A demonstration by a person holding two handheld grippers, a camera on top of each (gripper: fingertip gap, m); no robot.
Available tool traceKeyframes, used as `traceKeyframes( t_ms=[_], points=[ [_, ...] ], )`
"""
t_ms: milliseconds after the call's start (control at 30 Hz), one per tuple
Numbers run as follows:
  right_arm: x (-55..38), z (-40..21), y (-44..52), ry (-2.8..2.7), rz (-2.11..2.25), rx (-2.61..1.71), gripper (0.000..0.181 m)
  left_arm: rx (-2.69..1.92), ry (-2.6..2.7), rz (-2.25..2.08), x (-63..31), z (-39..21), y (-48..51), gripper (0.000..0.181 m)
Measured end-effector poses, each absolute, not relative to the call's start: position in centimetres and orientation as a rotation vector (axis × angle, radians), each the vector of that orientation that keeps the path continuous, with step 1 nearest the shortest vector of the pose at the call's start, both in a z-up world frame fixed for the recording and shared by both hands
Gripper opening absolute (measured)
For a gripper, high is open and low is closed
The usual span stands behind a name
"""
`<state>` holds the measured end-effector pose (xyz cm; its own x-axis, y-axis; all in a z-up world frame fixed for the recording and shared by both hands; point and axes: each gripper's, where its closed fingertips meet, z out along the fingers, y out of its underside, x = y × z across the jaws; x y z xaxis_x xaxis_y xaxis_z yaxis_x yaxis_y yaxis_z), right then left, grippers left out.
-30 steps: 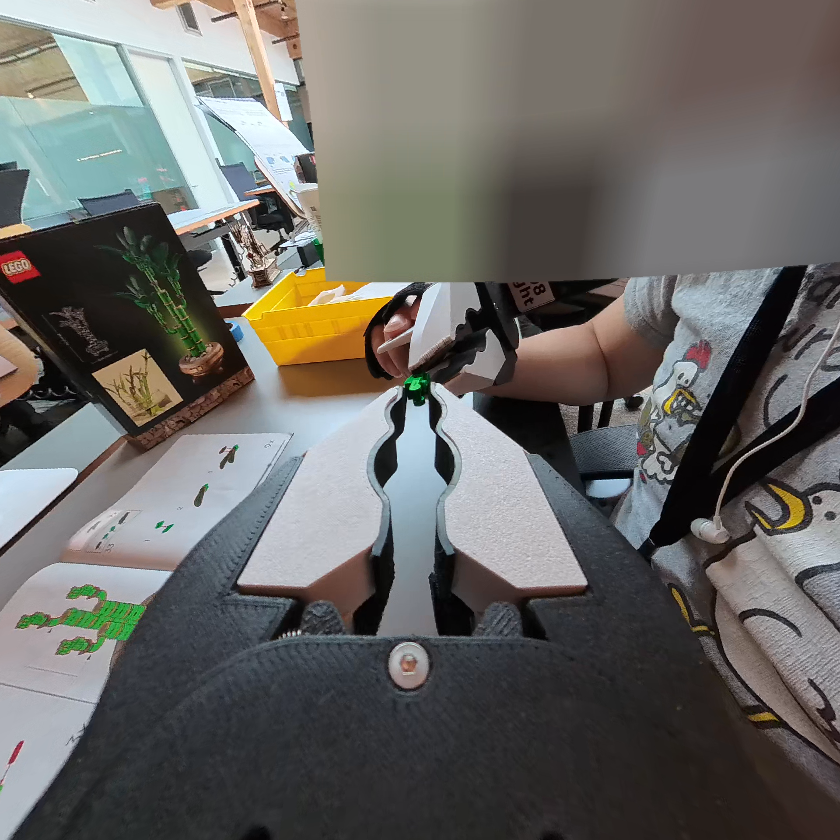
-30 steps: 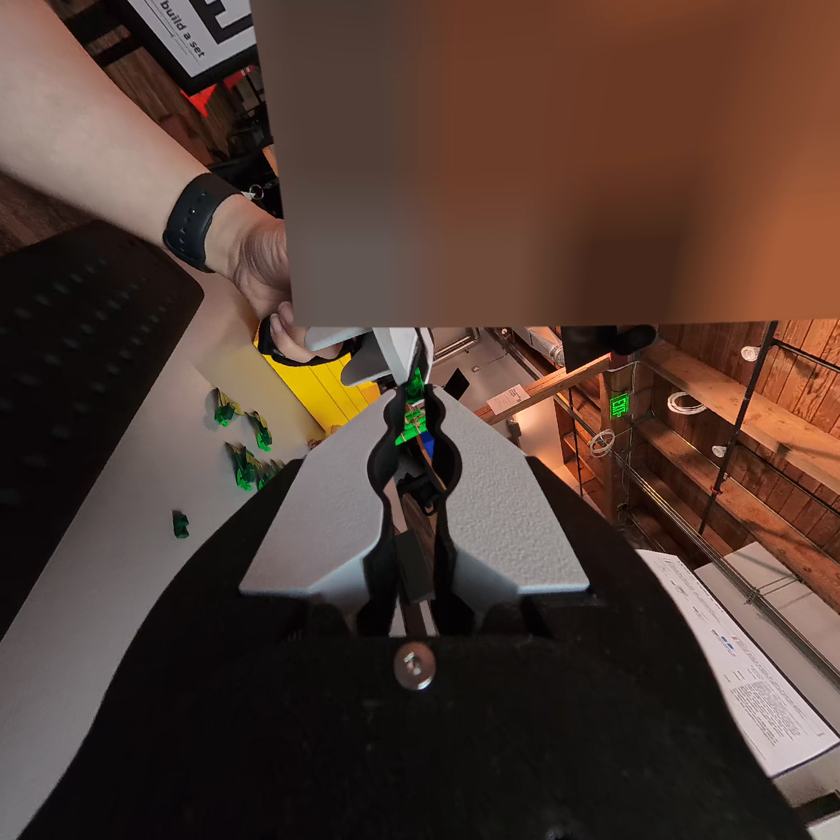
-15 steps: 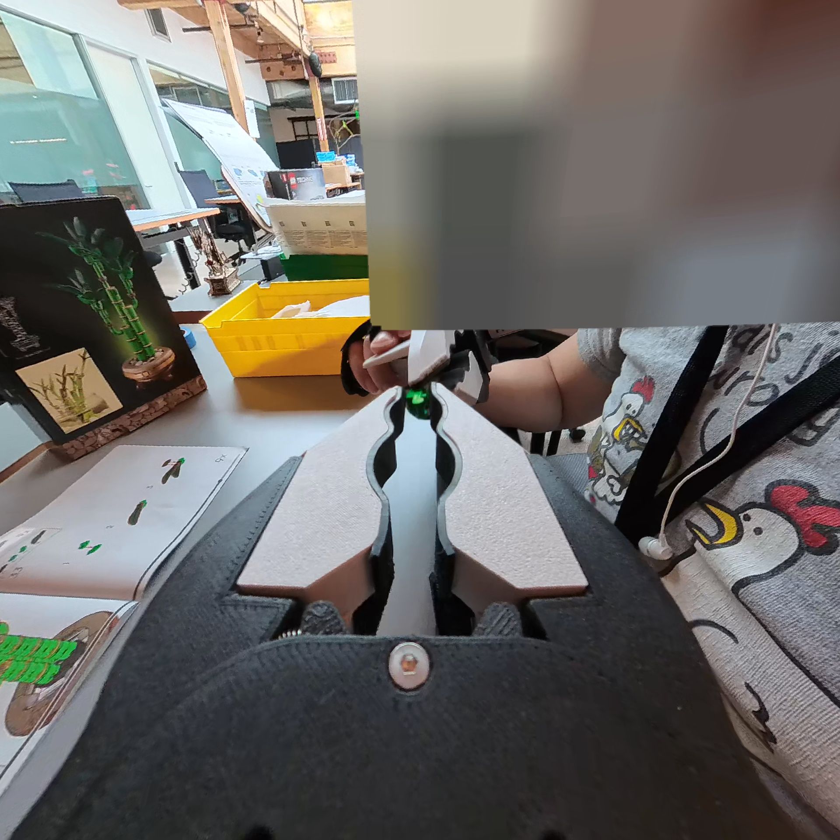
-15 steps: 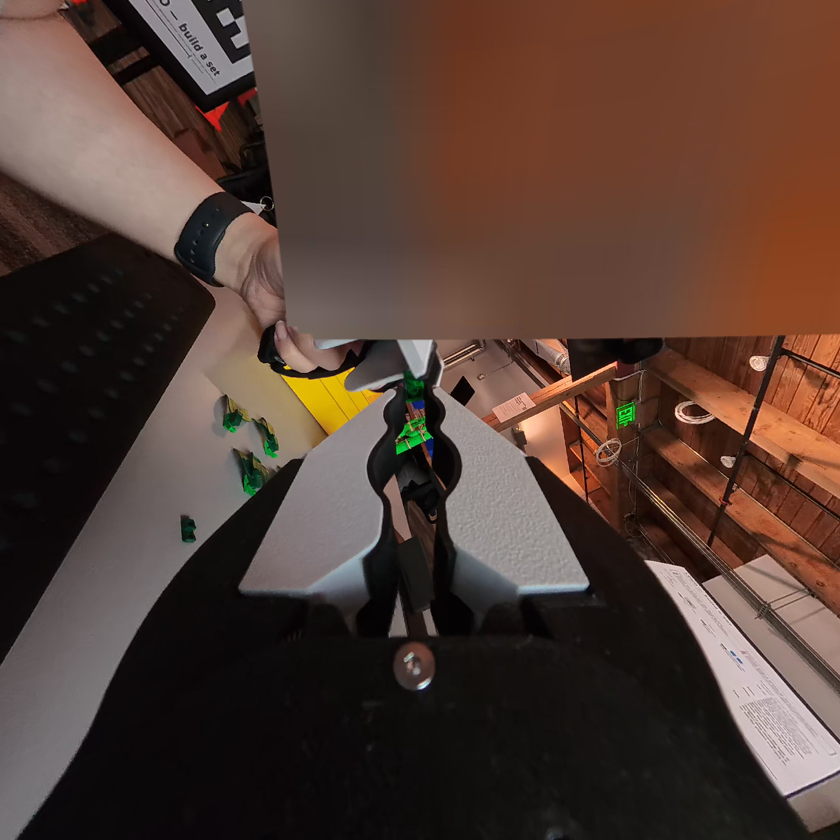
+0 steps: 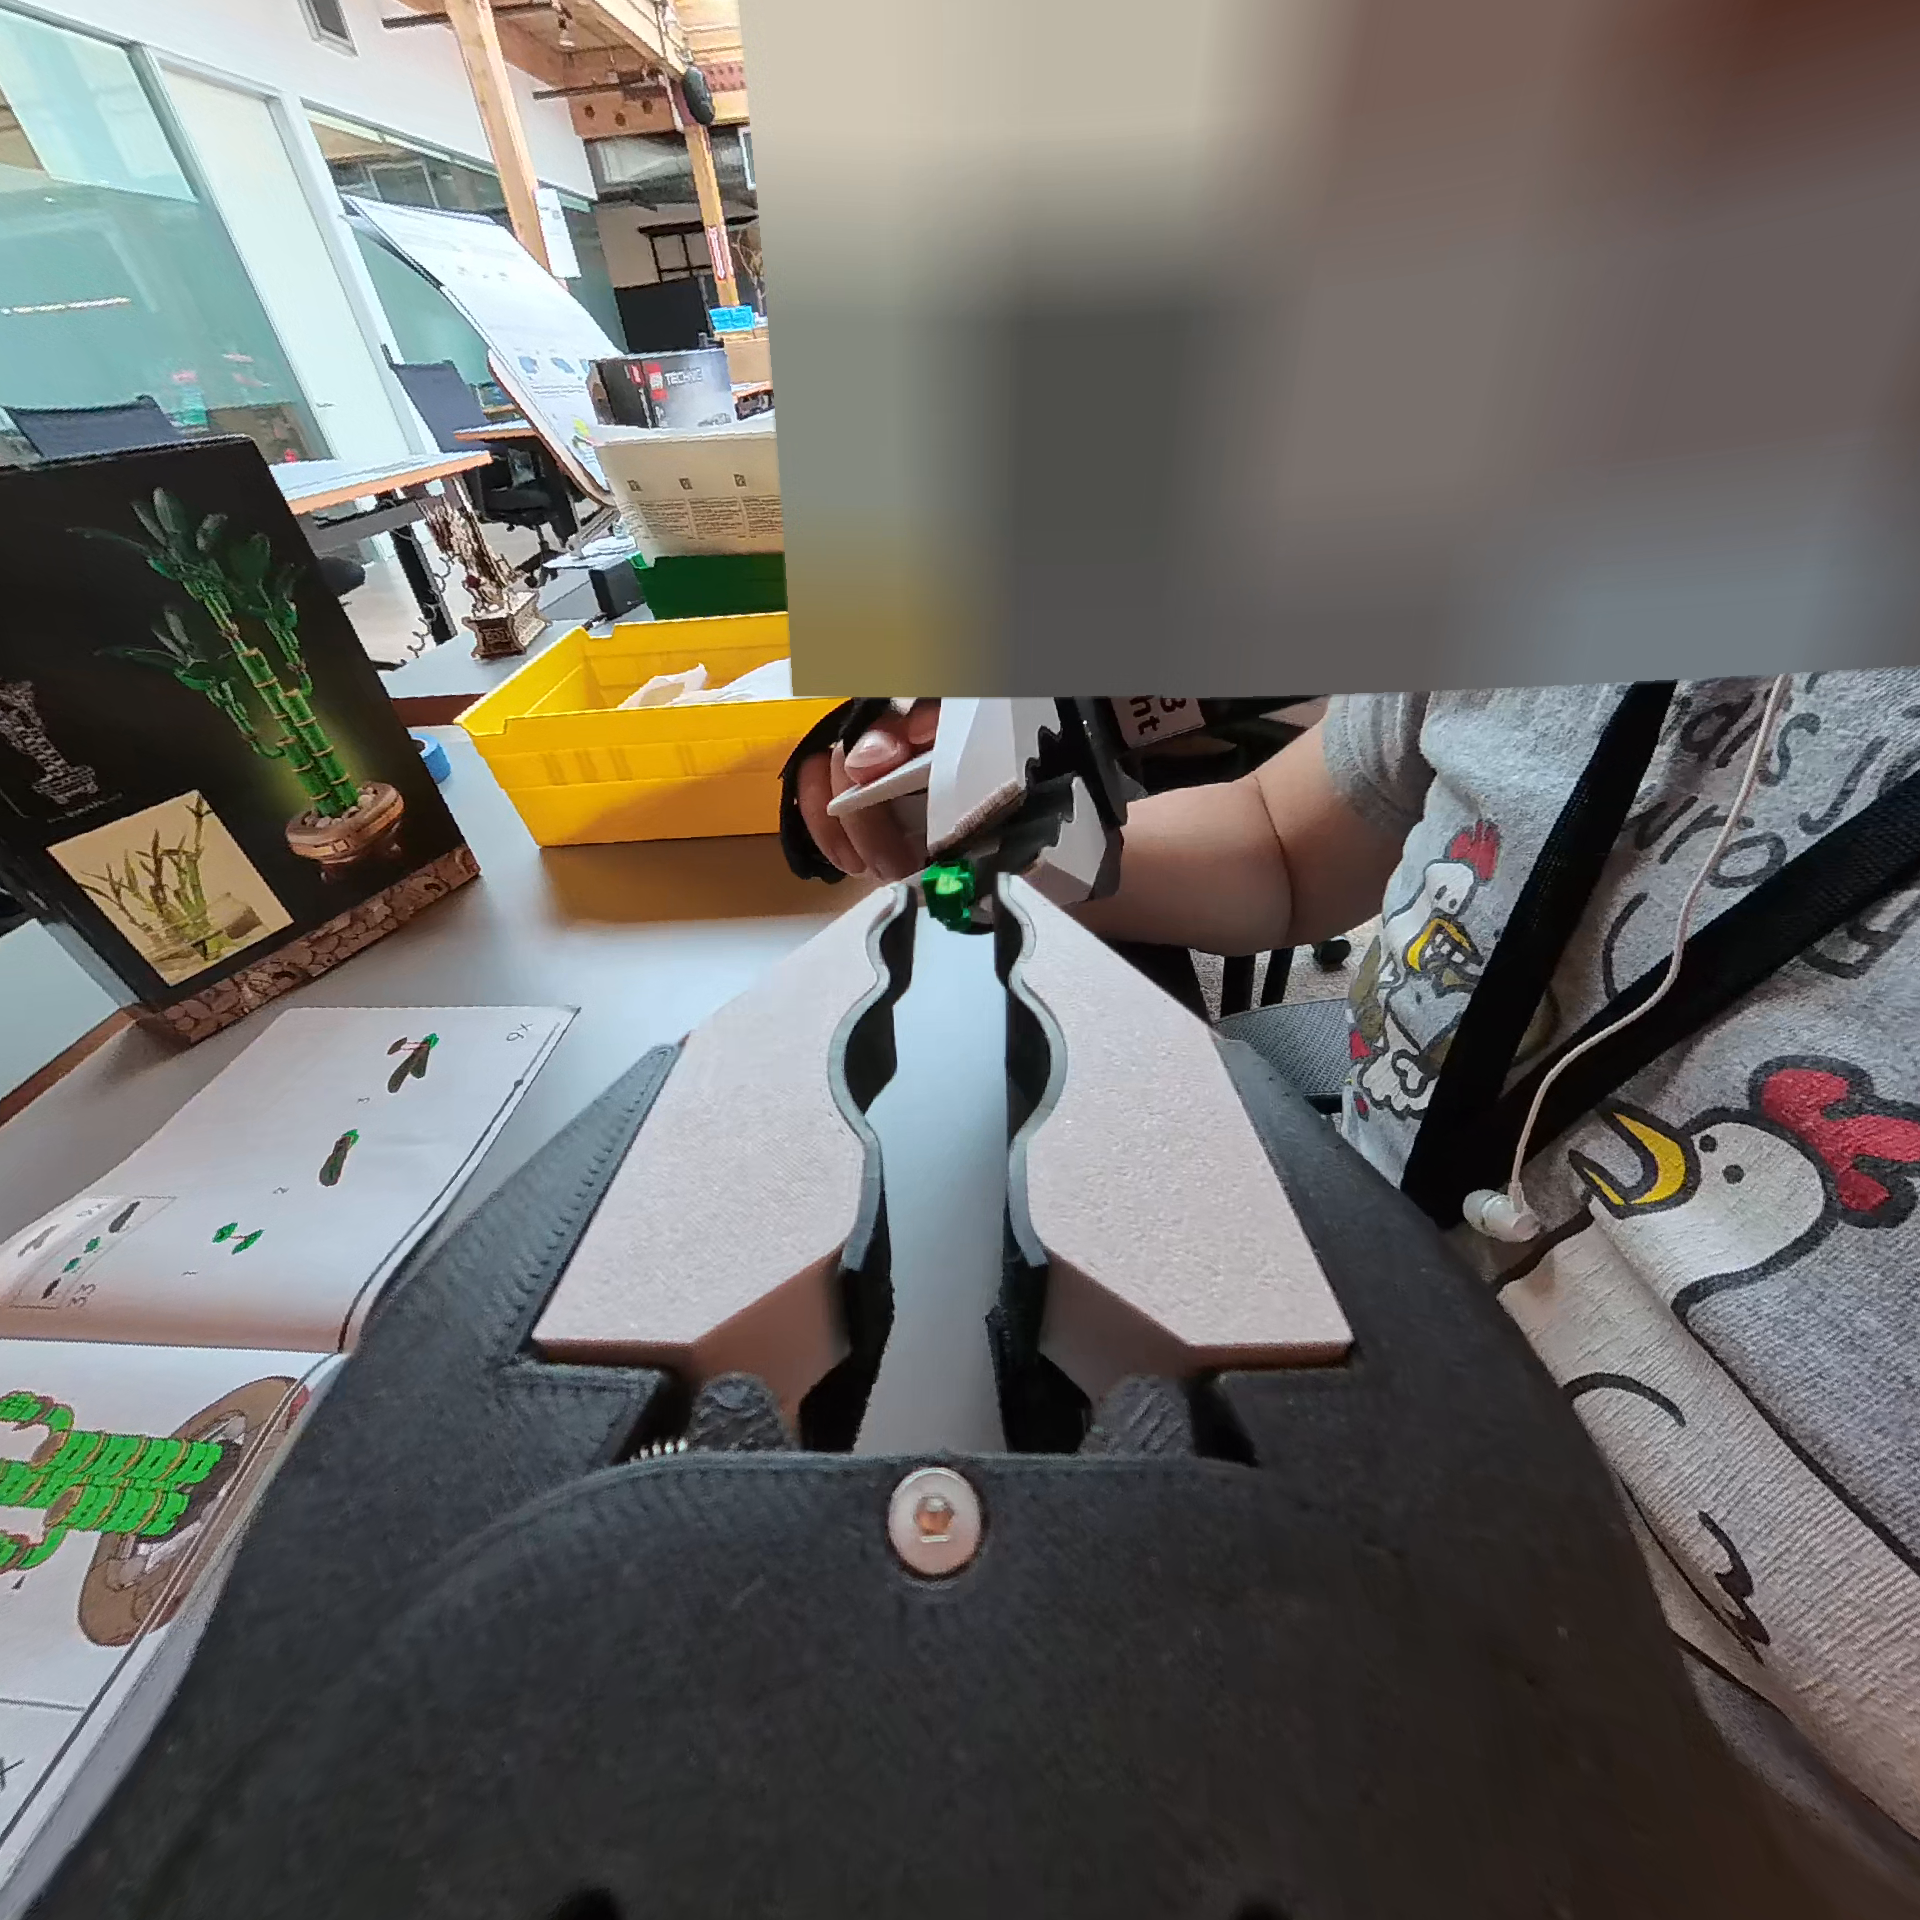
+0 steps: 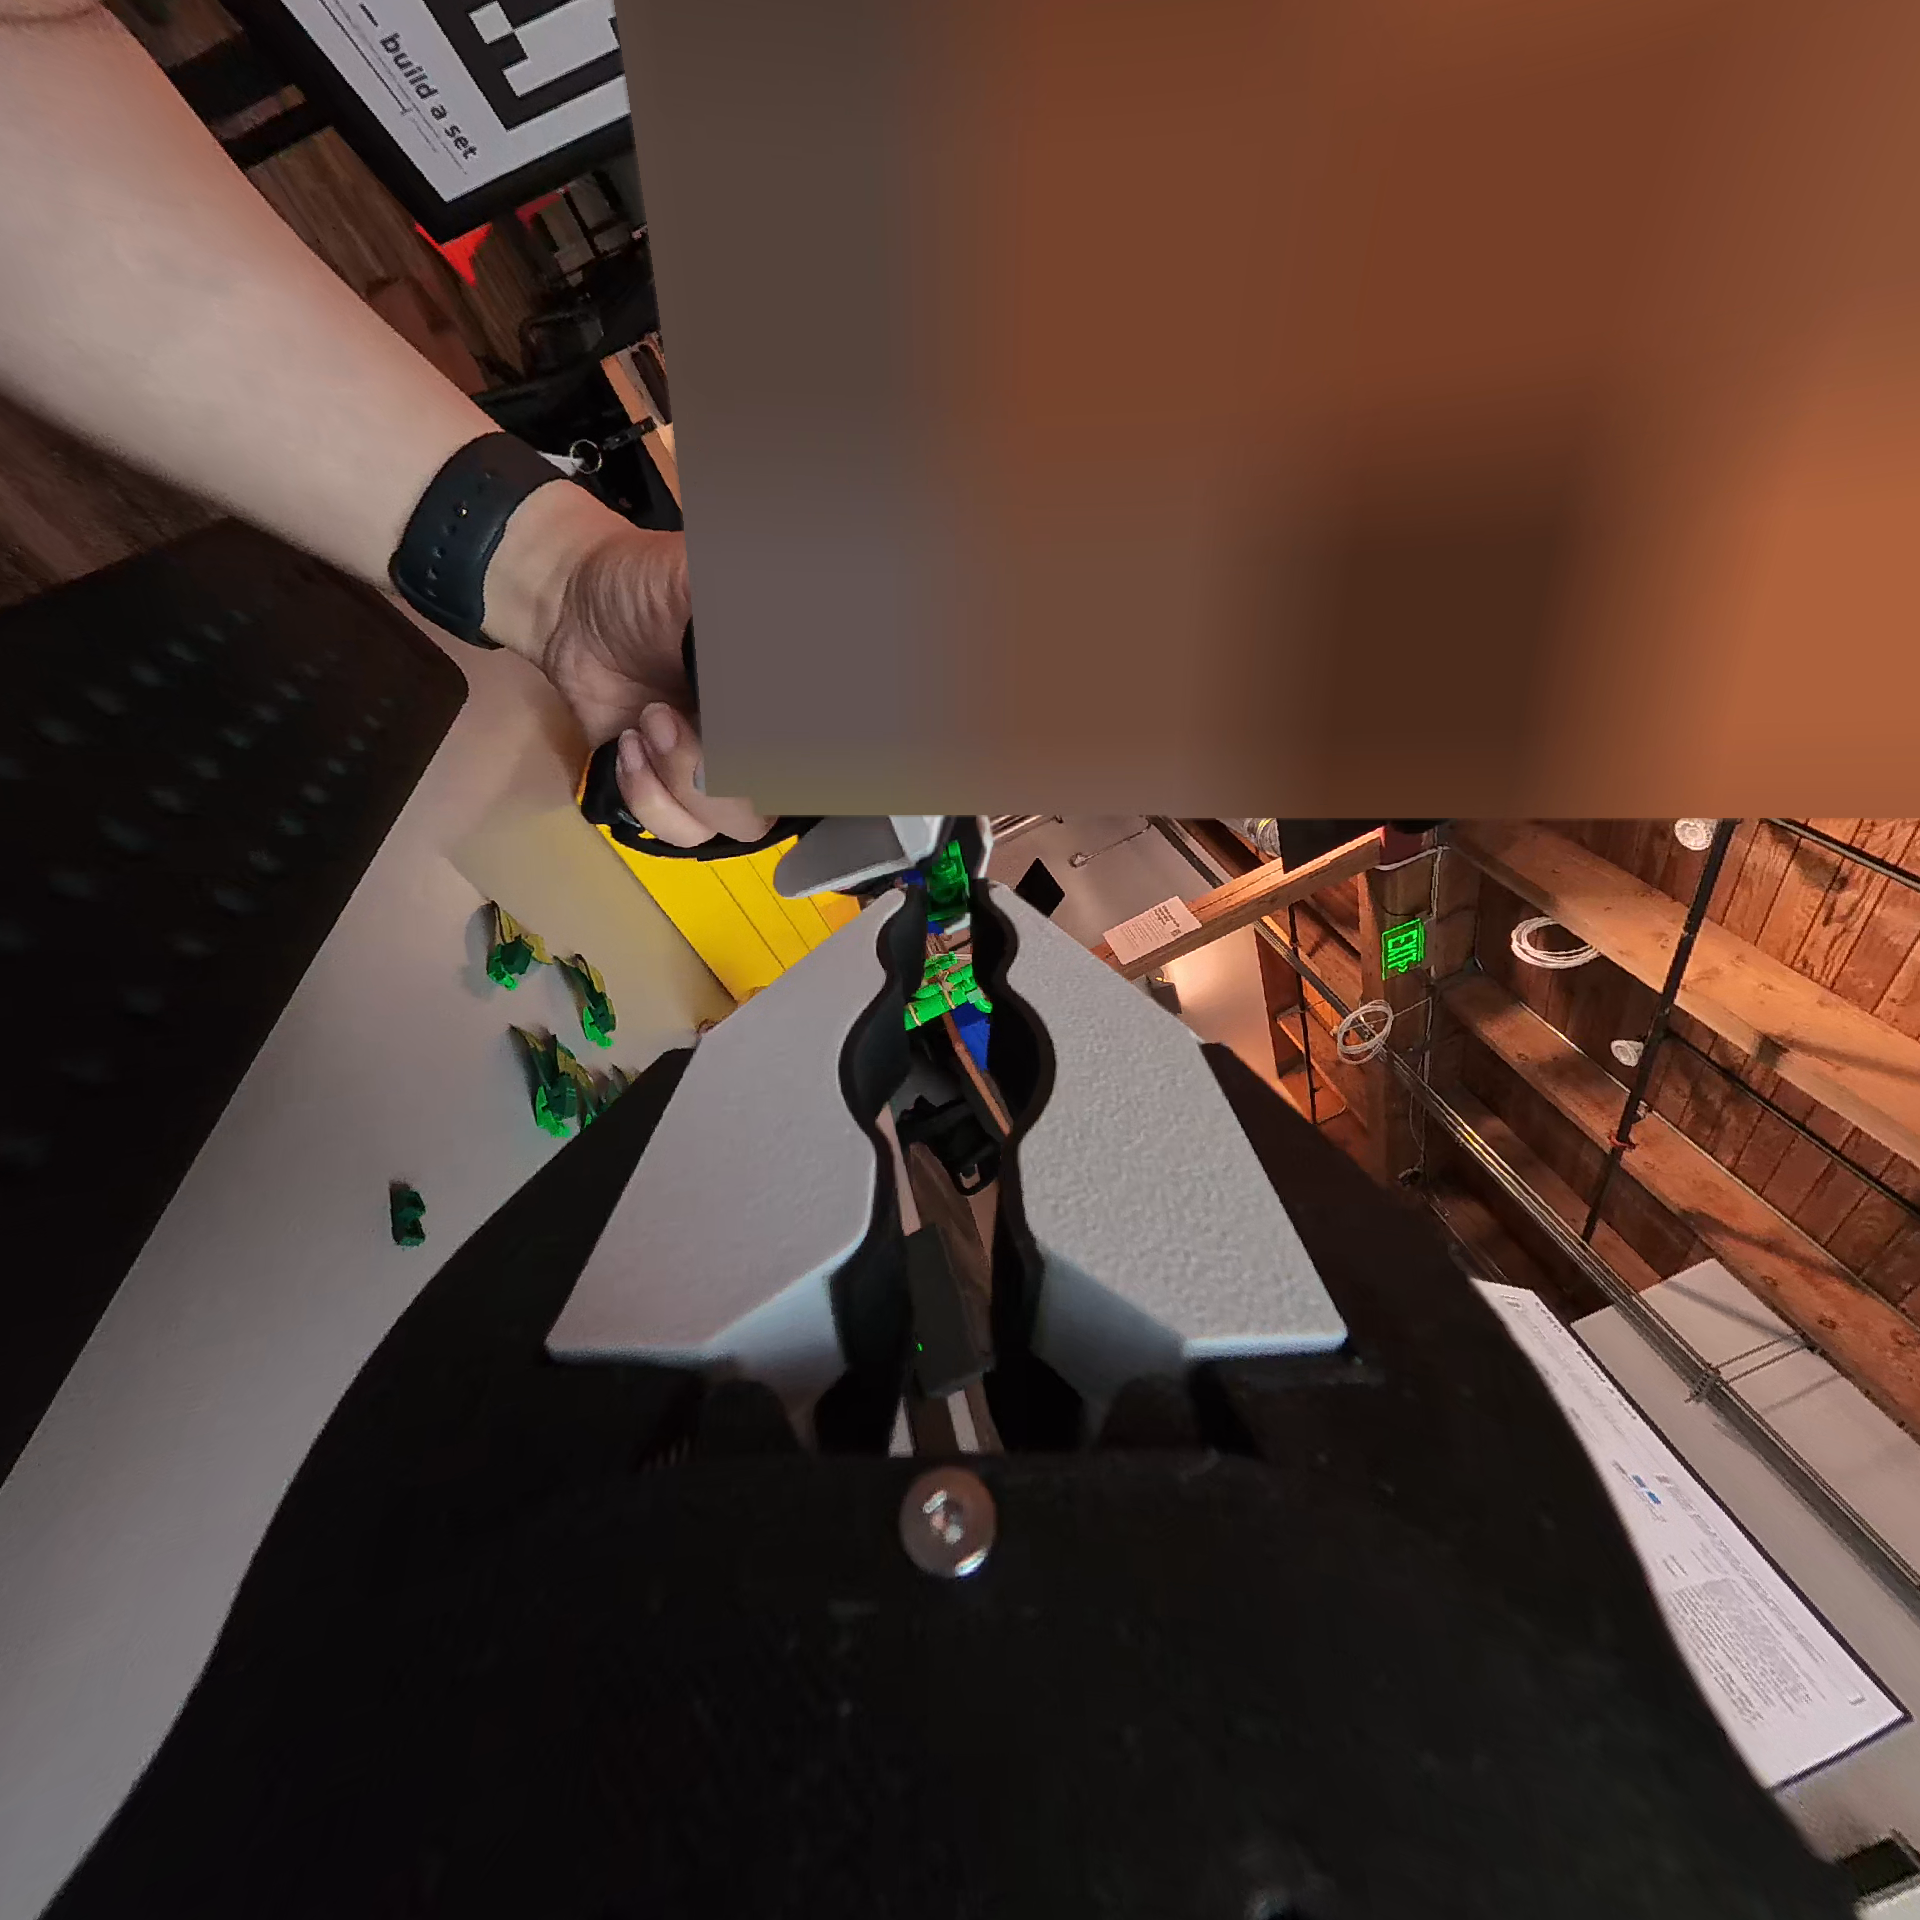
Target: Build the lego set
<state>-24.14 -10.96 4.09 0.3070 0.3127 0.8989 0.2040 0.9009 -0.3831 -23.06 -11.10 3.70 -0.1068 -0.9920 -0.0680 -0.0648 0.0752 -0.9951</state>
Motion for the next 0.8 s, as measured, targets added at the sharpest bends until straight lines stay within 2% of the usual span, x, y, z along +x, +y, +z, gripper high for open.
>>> traceKeyframes(
  t_ms=[167, 800],
  points=[
    [-24.27, 3.88, -11.02, -1.282, 0.069, -0.473, 0.006, -1.147, 1.358, -1.22, -23.01, 3.84, -11.09, 0.007],
    [-23.87, 4.13, -10.85, -1.266, 0.054, -0.478, 0.006, -1.107, 1.382, -1.058, -22.65, 3.95, -10.81, 0.006]
  ],
)
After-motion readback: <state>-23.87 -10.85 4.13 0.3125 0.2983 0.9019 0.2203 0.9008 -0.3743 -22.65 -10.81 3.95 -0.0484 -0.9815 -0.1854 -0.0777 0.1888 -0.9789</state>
